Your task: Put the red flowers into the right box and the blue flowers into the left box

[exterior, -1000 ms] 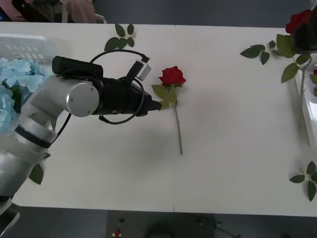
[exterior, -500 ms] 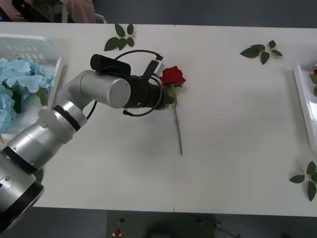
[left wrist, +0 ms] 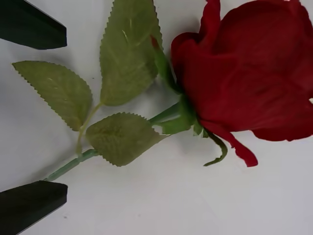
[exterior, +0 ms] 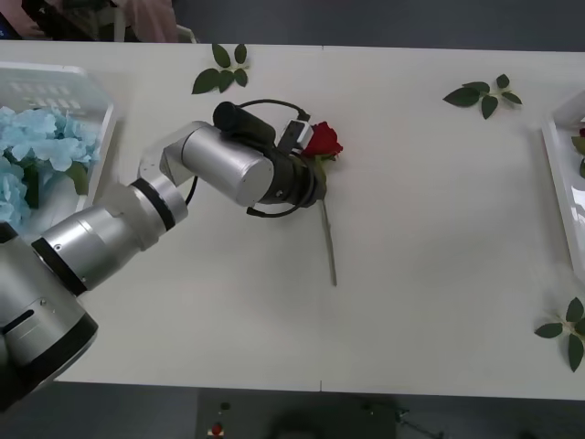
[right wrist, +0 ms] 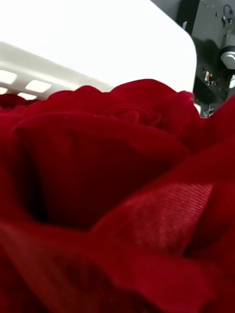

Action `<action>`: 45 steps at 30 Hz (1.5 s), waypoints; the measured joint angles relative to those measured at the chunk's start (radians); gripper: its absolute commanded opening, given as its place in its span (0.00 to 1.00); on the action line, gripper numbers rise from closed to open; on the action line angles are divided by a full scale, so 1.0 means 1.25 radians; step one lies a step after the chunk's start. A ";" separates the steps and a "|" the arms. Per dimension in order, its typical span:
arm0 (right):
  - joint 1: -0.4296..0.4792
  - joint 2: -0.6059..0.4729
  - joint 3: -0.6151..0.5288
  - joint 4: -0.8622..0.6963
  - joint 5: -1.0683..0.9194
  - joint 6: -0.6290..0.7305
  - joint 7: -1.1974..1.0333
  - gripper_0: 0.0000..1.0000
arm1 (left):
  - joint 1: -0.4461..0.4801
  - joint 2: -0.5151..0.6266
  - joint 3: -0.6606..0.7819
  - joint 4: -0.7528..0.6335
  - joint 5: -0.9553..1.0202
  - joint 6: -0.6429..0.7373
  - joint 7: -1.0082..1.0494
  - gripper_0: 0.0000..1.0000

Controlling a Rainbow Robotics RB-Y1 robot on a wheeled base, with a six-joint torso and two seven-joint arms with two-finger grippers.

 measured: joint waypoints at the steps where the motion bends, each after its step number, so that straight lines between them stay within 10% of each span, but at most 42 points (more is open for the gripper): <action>1: 0.000 0.004 0.000 0.005 0.000 -0.004 0.000 0.32 | -0.005 -0.008 0.001 0.011 0.000 0.000 0.007 0.78; 3: 0.000 0.006 0.000 0.007 0.000 -0.010 -0.001 0.59 | -0.012 -0.024 0.005 0.031 -0.005 -0.003 0.009 0.78; 7: 0.000 0.006 0.000 0.007 -0.018 -0.011 -0.001 0.74 | -0.013 -0.053 0.012 0.068 -0.020 -0.081 0.009 0.78; 16: 0.000 0.000 0.000 -0.041 -0.157 0.031 -0.001 0.77 | -0.013 -0.072 0.011 0.104 -0.031 -0.104 0.009 0.78; 27: 0.016 -0.128 -0.015 -0.465 -0.513 0.167 0.000 0.79 | -0.058 -0.072 -0.072 0.118 -0.149 -0.104 0.008 0.76; 45: 0.236 -0.029 -0.498 -0.591 -0.837 0.358 0.330 0.79 | -0.073 -0.049 -0.095 0.061 -0.122 -0.103 0.009 0.76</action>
